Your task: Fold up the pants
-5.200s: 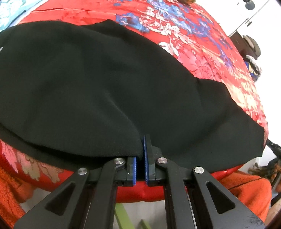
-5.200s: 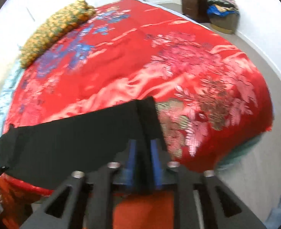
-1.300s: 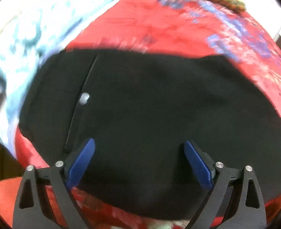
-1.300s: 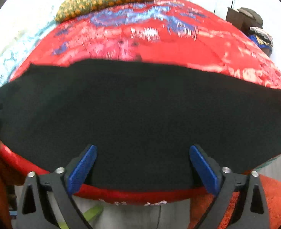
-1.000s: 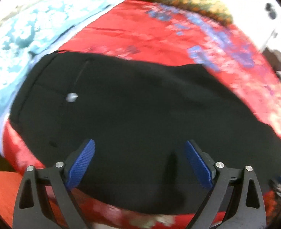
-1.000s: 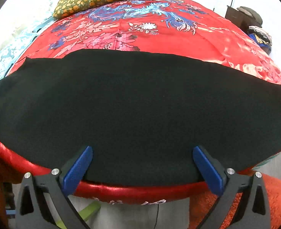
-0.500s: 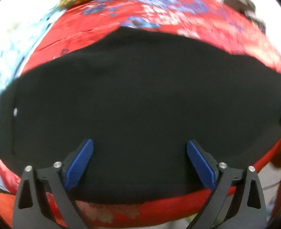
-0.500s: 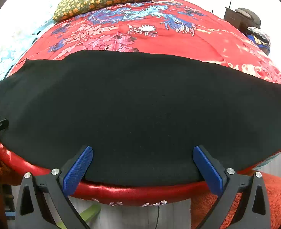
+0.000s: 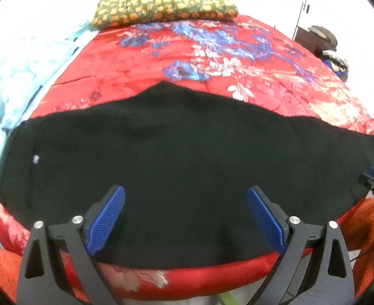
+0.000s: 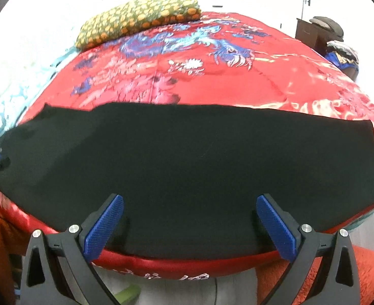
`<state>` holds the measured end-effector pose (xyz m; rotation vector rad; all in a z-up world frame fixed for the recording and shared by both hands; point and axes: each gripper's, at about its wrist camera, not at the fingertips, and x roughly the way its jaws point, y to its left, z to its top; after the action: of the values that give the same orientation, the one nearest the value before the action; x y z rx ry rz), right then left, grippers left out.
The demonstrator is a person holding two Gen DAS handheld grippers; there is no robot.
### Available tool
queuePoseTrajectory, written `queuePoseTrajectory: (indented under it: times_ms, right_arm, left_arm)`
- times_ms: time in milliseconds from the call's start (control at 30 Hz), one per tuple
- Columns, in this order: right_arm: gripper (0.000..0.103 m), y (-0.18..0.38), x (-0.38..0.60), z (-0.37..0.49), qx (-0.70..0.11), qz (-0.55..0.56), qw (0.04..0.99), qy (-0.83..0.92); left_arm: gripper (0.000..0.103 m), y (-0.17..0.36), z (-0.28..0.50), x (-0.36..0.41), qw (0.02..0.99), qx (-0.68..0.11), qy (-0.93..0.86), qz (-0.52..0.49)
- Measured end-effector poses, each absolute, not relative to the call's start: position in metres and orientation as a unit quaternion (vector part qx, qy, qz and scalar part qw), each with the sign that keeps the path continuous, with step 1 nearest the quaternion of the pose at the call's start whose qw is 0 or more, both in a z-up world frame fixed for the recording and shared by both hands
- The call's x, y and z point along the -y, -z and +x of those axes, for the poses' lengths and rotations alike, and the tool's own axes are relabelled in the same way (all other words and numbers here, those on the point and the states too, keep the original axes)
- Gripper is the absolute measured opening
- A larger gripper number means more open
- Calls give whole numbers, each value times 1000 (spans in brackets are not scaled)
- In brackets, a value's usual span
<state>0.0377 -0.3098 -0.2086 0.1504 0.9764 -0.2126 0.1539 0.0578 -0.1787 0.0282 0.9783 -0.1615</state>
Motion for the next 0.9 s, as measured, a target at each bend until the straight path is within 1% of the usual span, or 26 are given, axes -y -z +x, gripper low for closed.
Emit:
queuePoseTrajectory:
  times_ms: [133,233,300,367,467,533,600,667,733,767,800,867,900]
  right_arm:
    - [103,202,327,30,-449,116,879,108]
    - [103,200,338,27,-444,141,878,112]
    - [102,191,351,21,-426,169,881,115]
    - [102,168,376,11,-383,210,891,123]
    - [103,117,445,-16,-293,256,909,150]
    - [103,93,499,-27,-275,276,907,158]
    - [103,86,564,-37,-293,308,893,145]
    - [102,103,608,-42,-334,332,872,130]
    - [96,124,635,-47,-368,343,854,129]
    - [91,140,648,-50,-385,367,839,116]
    - [85,150,654,-53,-393,383,829,108]
    - [80,169,660,-53,-410,398,816,91]
    - [75,176,657,-52,-416,397,815,80]
  left_arm:
    - [97,185,148,-57,873,-482,77,13]
    - [97,198,147,-47,859,-504,69,56]
    - [97,207,148,-46,850,-519,60,66]
    - [97,205,148,-49,852,-518,58,53]
    - [97,194,145,-53,861,-504,59,37]
    - [97,190,144,-53,865,-498,55,36]
    - [97,190,144,-52,865,-498,51,31]
    - [97,191,145,-50,863,-502,48,28]
    - [97,191,145,-45,862,-504,46,29]
    - [97,191,145,-42,862,-505,45,34]
    - [97,191,144,-40,861,-505,44,39]
    - [97,192,142,-36,861,-504,43,49]
    - [97,192,141,-35,861,-505,43,52]
